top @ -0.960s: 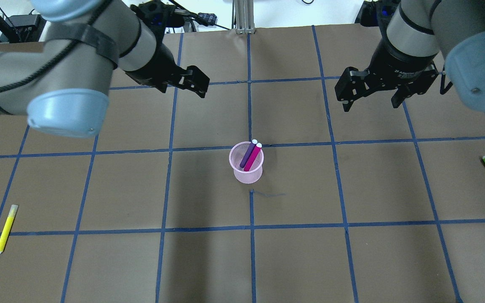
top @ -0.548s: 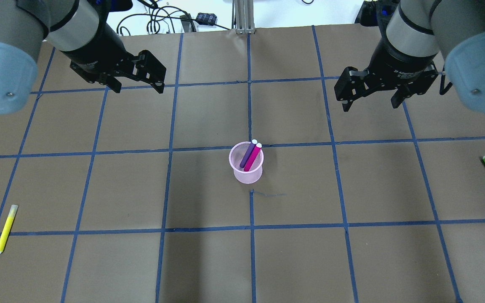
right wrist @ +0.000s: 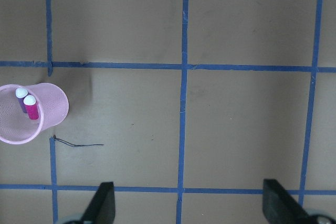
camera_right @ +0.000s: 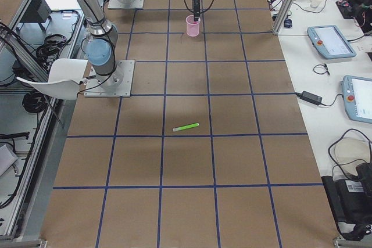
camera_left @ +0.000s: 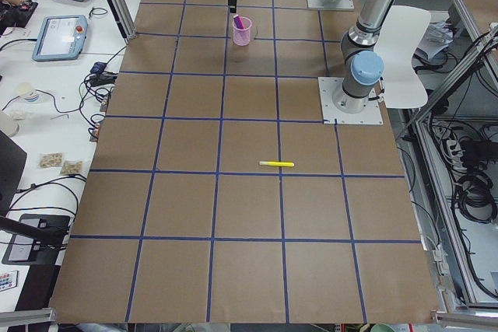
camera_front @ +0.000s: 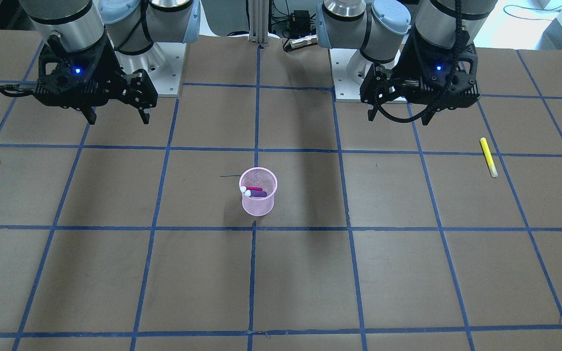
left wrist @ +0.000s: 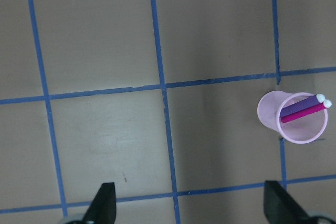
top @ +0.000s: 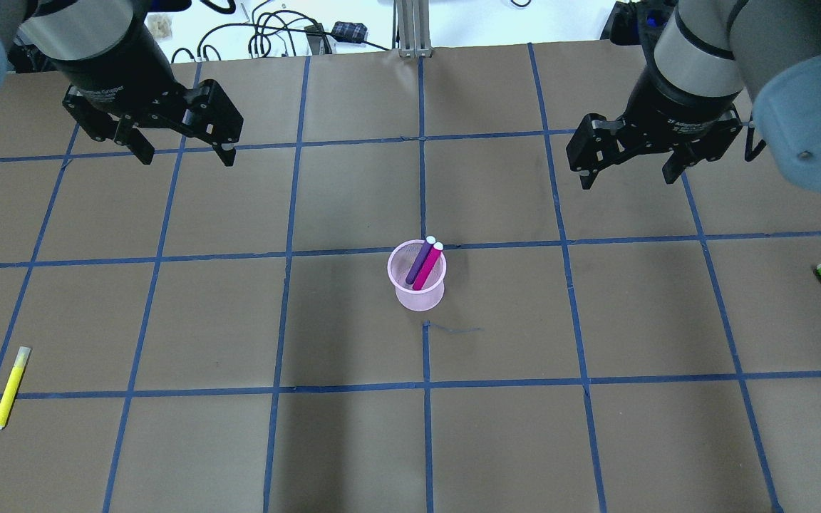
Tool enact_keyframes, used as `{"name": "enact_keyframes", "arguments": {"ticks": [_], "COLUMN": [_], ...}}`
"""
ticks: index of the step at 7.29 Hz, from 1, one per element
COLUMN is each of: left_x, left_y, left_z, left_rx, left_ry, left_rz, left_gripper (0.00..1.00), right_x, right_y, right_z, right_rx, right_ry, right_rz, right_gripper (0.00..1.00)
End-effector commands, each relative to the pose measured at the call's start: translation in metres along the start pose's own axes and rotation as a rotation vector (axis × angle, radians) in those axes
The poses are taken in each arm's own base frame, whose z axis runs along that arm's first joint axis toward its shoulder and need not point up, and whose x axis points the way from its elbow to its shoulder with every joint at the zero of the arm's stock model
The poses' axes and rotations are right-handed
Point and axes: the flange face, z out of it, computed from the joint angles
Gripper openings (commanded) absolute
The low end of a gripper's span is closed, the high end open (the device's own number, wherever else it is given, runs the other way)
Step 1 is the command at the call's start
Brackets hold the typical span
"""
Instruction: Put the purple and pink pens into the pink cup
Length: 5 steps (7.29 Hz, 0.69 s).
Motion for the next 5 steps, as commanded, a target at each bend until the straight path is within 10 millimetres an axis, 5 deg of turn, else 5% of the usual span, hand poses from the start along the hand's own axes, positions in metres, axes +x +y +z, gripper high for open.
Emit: {"name": "enact_keyframes", "arguments": {"ticks": [1,5], "left_x": [0.0,-0.009], "left_y": [0.009,0.003], "left_z": [0.003,-0.016], "left_rx": [-0.008,0.076], "left_ry": [-0.022,0.003], "left_rz": [0.008,-0.003], "left_gripper": [1.0,1.0], "right_x": [0.003,0.004], "right_y": [-0.001,-0.002], "right_z": [0.001,0.003], "right_rx": [-0.003,-0.003], "right_ry": [0.006,0.003], "right_rz": [0.001,0.001], "right_gripper": [1.0,1.0]}}
